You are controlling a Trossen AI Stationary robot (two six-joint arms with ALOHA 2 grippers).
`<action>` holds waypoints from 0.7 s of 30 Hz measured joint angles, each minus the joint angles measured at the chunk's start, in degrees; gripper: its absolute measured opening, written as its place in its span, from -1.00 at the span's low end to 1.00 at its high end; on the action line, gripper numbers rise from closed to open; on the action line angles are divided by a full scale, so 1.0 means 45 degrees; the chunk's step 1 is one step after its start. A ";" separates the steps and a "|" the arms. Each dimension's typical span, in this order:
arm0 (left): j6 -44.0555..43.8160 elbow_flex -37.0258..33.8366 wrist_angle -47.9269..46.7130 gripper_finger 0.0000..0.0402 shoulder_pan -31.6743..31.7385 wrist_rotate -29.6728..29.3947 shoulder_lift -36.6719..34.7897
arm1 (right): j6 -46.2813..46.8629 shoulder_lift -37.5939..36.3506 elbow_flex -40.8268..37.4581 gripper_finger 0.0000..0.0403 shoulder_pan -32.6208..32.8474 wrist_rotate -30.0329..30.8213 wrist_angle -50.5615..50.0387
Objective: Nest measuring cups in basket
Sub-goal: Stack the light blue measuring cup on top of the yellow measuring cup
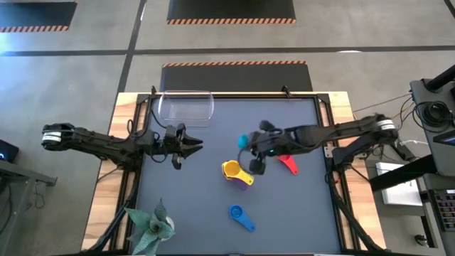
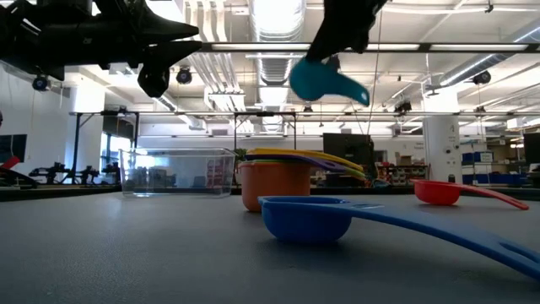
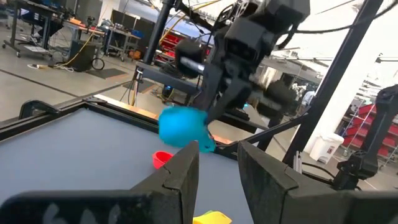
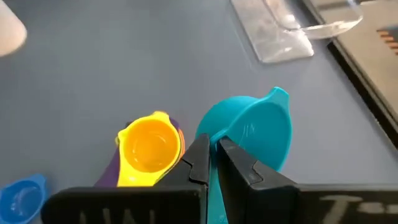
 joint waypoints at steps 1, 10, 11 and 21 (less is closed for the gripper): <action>0.0000 0.0000 -0.0002 -0.53 0.0000 0.0000 -0.0005 | -0.0003 0.0262 0.0101 -0.95 0.0002 0.0001 -0.0018; 0.0005 0.0000 -0.0085 -0.53 0.0000 0.0000 -0.0005 | -0.0164 0.2410 0.1147 -0.94 0.0148 -0.1110 0.0034; 0.0005 0.0000 -0.0087 -0.53 0.0000 0.0000 -0.0005 | -0.0221 0.2577 0.1224 -0.94 0.0168 -0.1146 0.0021; 0.0053 0.0000 -0.0172 -0.53 0.0000 -0.0010 -0.0005 | -0.0105 0.3179 0.1365 -0.94 0.0210 -0.2072 0.0028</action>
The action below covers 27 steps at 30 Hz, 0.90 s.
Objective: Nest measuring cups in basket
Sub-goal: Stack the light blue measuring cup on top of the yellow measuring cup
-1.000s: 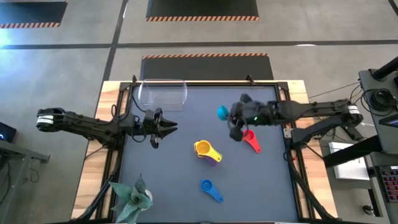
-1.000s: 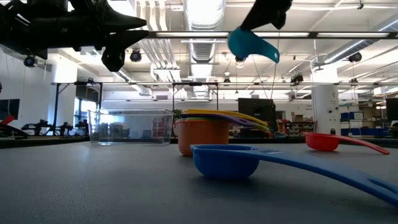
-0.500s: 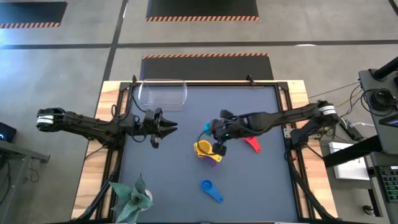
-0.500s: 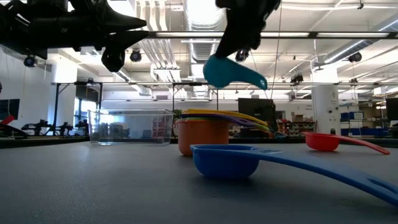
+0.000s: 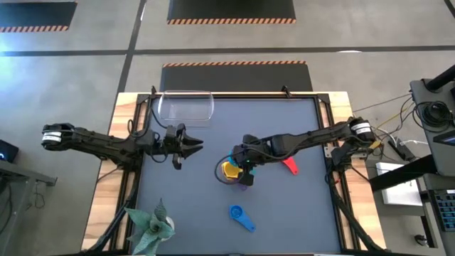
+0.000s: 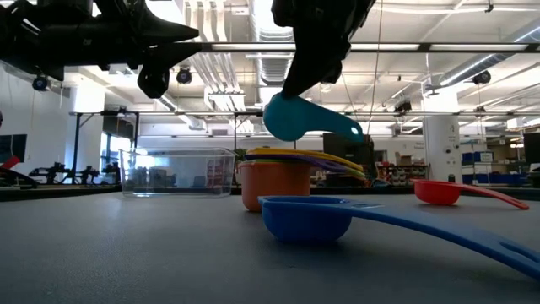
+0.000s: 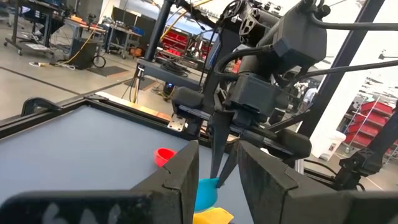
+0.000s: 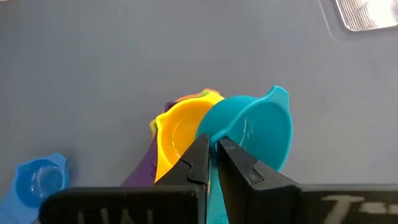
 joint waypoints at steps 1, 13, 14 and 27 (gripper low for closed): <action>0.0000 0.0000 -0.0002 -0.53 0.0000 0.0005 0.0000 | 0.0020 -0.0003 0.0000 -0.94 0.0012 0.0000 0.0006; 0.0005 0.0000 0.0000 -0.53 0.0000 -0.0005 0.0000 | 0.0107 -0.0012 -0.0043 -0.94 0.0120 -0.0005 0.0123; 0.0005 0.0000 0.0000 -0.53 0.0000 -0.0005 0.0000 | 0.0107 -0.0012 -0.0049 -0.94 0.0131 -0.0003 0.0167; 0.0010 0.0000 -0.0107 -0.53 0.0000 -0.0005 0.0000 | -0.0072 0.0005 -0.0222 -0.94 0.0724 -0.0237 0.0751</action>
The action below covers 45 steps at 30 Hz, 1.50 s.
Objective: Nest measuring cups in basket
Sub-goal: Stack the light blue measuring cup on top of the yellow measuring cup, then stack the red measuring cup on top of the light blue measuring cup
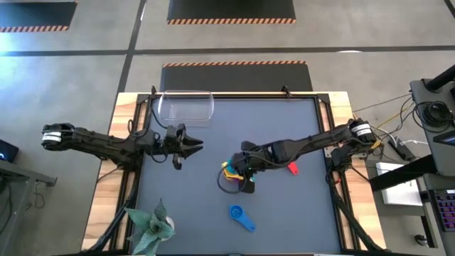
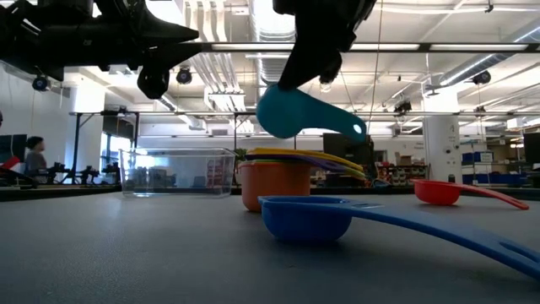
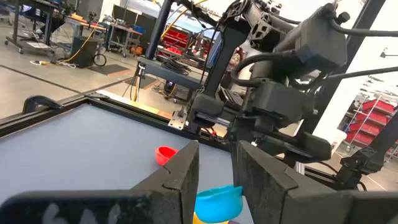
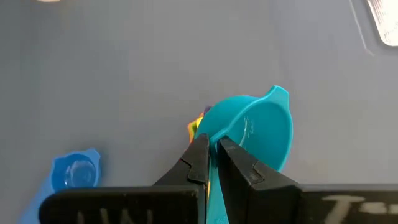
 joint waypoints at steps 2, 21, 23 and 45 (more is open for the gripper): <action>0.0000 0.0000 0.0005 -0.53 0.0000 0.0000 0.0000 | -0.0070 0.0002 -0.0079 -0.94 0.0005 0.0004 0.0027; 0.0000 0.0000 0.0005 -0.53 0.0000 -0.0005 0.0000 | -0.0708 0.0002 -0.0798 -0.38 0.0049 0.0028 0.0991; 0.0000 0.0000 -0.0011 -0.53 0.0000 -0.0008 0.0000 | -0.0808 -0.0007 -0.0782 -0.31 0.0049 0.0024 0.0921; 0.0000 0.0005 -0.0272 -0.53 0.0000 -0.0010 -0.0005 | 0.0223 -0.6745 -0.5620 -0.39 0.0214 0.1961 -0.0521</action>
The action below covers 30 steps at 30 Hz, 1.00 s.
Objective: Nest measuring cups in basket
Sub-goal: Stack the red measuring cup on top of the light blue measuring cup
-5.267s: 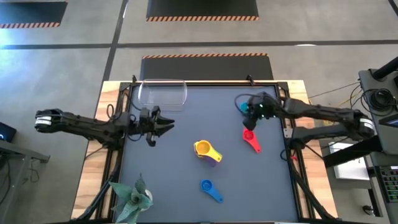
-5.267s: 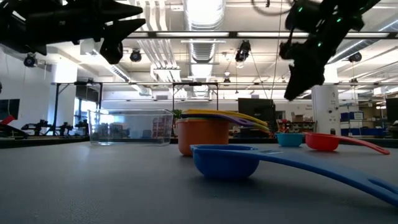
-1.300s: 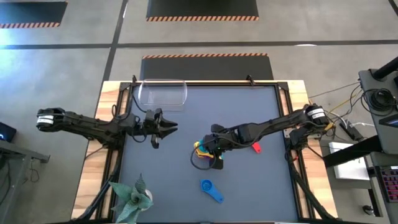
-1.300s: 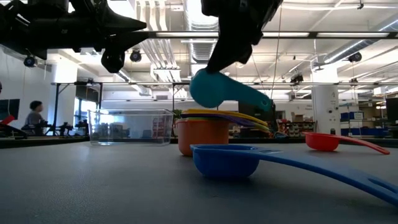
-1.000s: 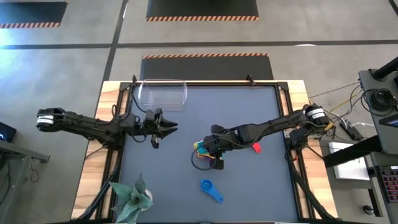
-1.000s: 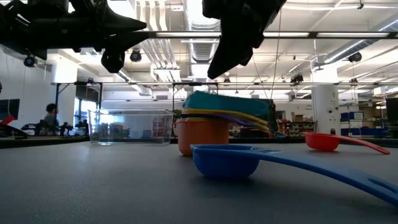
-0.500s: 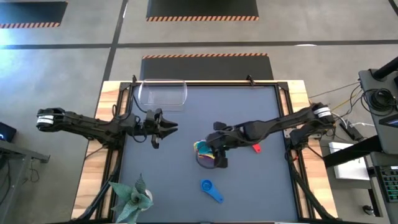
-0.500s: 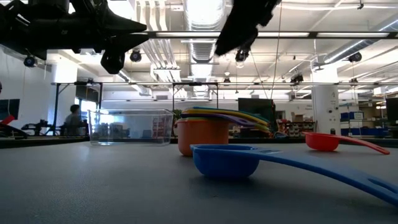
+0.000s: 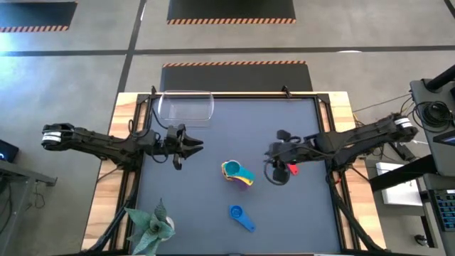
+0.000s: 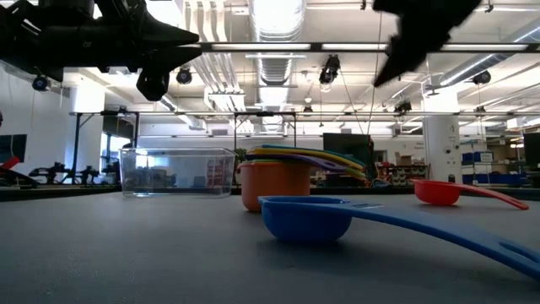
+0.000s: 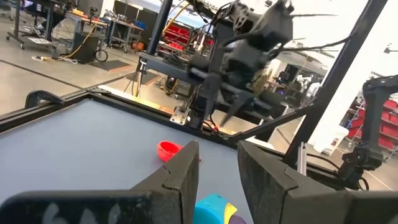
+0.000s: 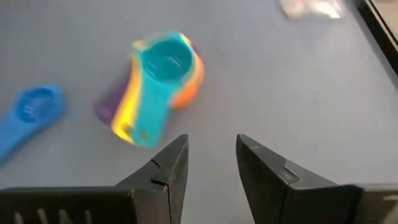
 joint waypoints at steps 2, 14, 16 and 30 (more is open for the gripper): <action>0.0000 0.0000 0.0000 -0.53 0.0005 0.0000 0.0000 | 0.0893 -0.0569 -0.0687 -0.40 -0.0002 0.0168 -0.0440; -0.0005 0.0000 -0.0005 -0.53 0.0000 -0.0022 0.0000 | 0.5147 -0.1712 -0.2823 -0.34 -0.0584 0.1374 -0.3495; -0.0005 0.0000 -0.0011 -0.53 0.0000 -0.0024 0.0000 | 0.5102 -0.1671 -0.3233 -0.32 -0.0926 0.1329 -0.3460; -0.0005 0.0000 -0.0083 -0.53 0.0002 -0.0024 0.0005 | 0.3238 -0.1540 -0.5601 -0.17 -0.4084 -0.1938 0.0479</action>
